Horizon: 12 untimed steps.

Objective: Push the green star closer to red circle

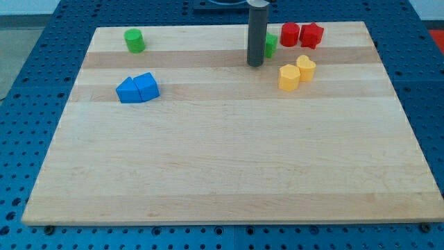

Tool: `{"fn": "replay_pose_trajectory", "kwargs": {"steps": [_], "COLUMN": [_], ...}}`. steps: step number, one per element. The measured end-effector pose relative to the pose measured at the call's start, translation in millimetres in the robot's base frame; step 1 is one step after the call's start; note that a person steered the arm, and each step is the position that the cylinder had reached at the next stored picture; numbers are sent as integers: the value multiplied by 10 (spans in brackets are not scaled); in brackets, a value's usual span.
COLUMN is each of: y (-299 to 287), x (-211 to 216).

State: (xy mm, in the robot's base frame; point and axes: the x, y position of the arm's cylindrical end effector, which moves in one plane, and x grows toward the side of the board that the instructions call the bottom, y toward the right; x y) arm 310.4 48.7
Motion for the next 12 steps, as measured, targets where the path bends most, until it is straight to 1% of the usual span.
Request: {"fn": "replay_pose_trajectory", "kwargs": {"steps": [1,2,4,5,6,7,8,9,11,12], "y": [245,495,404,278,250,221,60,-46,-62,47], "x": [162,104,-327,-317,-144,-102,-119,-231,-301,-408]}}
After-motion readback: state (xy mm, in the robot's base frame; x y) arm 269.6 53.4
